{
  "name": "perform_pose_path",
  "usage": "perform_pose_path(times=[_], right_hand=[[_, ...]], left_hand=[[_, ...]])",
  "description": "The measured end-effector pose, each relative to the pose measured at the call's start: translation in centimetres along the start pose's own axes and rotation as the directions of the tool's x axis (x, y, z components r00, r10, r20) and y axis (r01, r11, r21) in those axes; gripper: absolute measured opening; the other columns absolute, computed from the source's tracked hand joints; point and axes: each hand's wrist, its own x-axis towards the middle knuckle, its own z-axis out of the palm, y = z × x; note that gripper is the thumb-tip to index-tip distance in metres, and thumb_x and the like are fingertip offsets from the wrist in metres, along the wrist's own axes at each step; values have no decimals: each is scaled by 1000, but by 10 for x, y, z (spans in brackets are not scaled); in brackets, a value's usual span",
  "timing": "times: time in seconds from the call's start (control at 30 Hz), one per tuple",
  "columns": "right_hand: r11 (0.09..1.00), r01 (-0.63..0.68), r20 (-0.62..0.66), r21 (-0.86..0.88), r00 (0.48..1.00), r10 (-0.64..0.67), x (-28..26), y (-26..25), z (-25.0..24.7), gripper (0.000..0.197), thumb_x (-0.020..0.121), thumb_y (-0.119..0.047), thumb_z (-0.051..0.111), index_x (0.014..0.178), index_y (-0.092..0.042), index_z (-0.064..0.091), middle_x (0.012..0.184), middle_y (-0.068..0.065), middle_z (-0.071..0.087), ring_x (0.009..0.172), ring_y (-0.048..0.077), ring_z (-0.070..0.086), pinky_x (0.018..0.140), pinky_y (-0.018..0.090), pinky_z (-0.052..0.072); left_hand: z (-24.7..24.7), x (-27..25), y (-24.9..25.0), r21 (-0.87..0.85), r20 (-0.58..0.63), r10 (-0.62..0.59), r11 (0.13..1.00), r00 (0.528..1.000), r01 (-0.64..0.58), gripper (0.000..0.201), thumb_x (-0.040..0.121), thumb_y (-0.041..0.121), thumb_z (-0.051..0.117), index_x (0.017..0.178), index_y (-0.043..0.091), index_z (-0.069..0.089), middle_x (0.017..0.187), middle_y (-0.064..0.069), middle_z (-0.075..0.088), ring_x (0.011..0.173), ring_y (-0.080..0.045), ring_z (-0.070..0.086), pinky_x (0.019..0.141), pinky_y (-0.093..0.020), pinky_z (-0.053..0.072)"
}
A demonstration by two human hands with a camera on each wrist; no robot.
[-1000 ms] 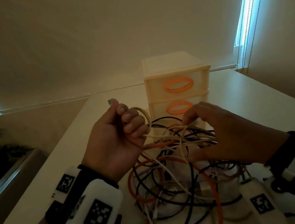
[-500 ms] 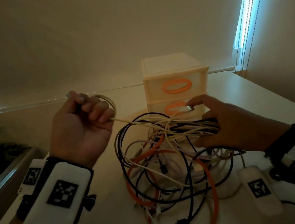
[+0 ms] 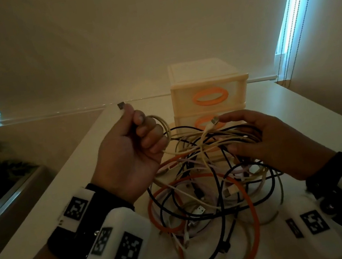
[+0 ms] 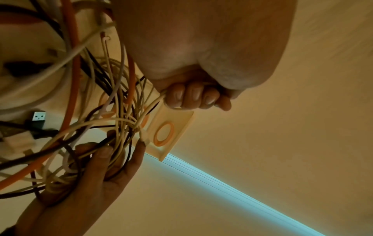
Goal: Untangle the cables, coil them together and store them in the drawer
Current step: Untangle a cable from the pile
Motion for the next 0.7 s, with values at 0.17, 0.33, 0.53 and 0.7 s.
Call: perform_pose_path(times=[0.17, 0.33, 0.53, 0.7], right_hand=[[920, 129, -40, -369, 987, -155, 0, 3, -2, 52, 82, -7, 76, 115, -43, 59, 119, -16, 53, 107, -8, 54, 87, 8, 46], [892, 379, 121, -247, 925, -359, -7, -23, 29, 41, 91, -7, 68, 127, -25, 61, 122, -17, 64, 117, -1, 60, 96, 14, 48], [849, 364, 143, -384, 931, -335, 4, -13, 40, 18, 96, -17, 65, 111, -26, 68, 98, -22, 59, 93, -4, 58, 77, 8, 44], [752, 335, 139, -568, 939, -313, 2, -13, 25, 41, 83, -45, 67, 120, -35, 52, 120, -16, 44, 112, 6, 45, 90, 23, 45]], left_hand=[[-3, 1, -2, -34, -23, -39, 999, 999, 38, 44, 107, 39, 38, 70, 17, 49, 63, 6, 30, 53, -9, 23, 49, -23, 25], [6, -1, -12, -44, 11, -77, 996, 997, 77, 43, 107, 39, 37, 72, 17, 47, 64, 5, 29, 54, -10, 21, 50, -23, 24], [6, -1, 5, -93, 50, -27, 995, 998, 32, 44, 108, 34, 37, 69, 18, 49, 63, 6, 30, 54, -9, 23, 53, -23, 23], [5, -1, 39, -167, 110, 146, 978, 983, -126, 27, 95, 25, 48, 69, 19, 48, 62, 7, 31, 56, -9, 24, 55, -23, 23]])
